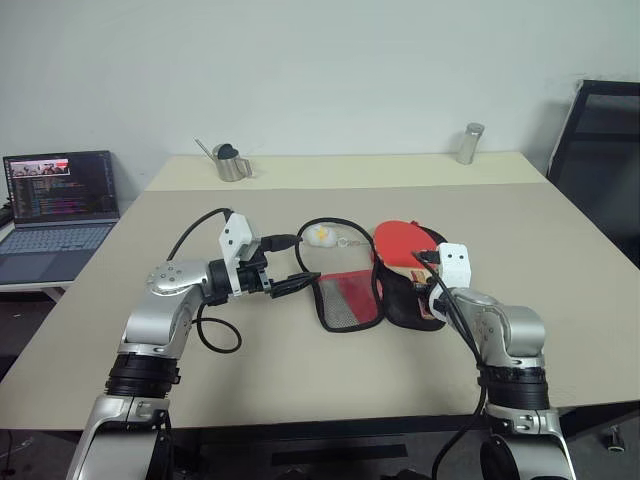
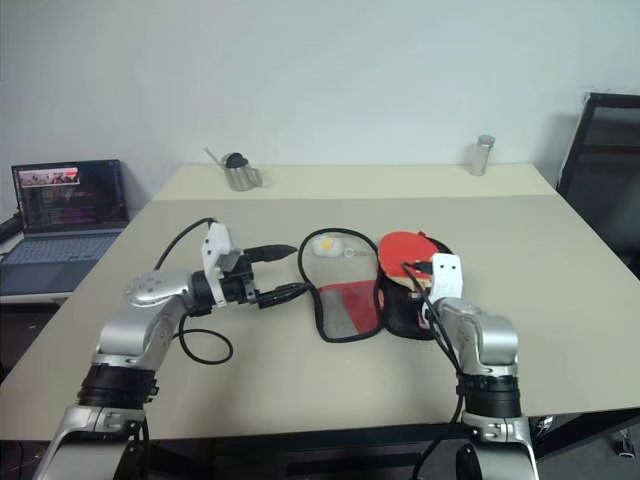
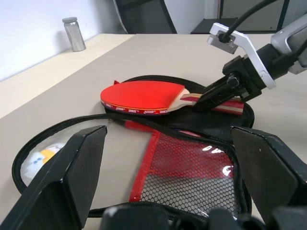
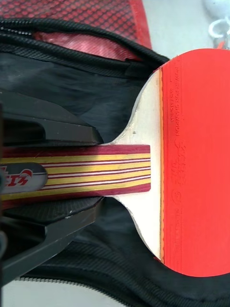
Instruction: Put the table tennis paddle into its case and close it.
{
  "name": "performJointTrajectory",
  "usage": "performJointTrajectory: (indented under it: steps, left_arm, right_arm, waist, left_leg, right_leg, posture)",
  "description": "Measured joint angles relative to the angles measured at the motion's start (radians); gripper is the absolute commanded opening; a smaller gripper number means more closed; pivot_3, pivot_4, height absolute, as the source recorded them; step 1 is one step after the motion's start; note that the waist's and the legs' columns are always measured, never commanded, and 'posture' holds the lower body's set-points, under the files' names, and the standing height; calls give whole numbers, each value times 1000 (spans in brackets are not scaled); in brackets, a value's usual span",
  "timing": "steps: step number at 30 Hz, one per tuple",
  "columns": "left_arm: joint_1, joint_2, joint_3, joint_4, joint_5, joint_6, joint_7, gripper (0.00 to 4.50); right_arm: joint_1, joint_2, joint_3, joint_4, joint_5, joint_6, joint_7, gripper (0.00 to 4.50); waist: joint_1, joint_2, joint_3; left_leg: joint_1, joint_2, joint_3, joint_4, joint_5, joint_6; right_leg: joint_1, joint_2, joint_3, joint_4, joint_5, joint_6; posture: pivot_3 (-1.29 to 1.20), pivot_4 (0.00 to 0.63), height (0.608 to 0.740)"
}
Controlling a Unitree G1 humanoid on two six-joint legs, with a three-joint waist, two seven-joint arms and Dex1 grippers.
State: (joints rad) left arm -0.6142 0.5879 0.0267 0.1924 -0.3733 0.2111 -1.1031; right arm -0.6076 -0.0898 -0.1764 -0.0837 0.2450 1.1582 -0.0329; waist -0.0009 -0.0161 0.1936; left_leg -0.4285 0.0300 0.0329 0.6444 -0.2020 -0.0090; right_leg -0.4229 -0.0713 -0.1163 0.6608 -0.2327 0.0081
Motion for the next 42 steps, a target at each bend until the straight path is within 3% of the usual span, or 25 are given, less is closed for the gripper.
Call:
performJointTrajectory:
  steps: [20,30,42]
  left_arm:
    - [1,0,0,0,1,-2,0,4500]
    - [13,0,0,0,1,-3,1,4500]
    - [23,-1,0,0,3,-6,19,4500]
  right_arm:
    - [39,19,33,-68,-50,31,-42,1070]
    - [17,68,2,-67,-56,29,-53,4328]
    - [-14,85,-99,-192,25,197,-3,4328]
  waist:
    - [0,0,0]
    - [0,0,0]
    - [0,0,0]
  left_leg:
    - [0,0,0,0,0,0]
    - [0,0,-1,0,0,0]
    - [0,1,-1,0,0,0]
  right_leg:
    - [0,0,0,0,0,0]
    - [0,0,0,0,0,0]
    - [0,0,-1,0,0,0]
  posture:
    - [0,150,740]
    - [0,150,740]
    - [0,150,740]
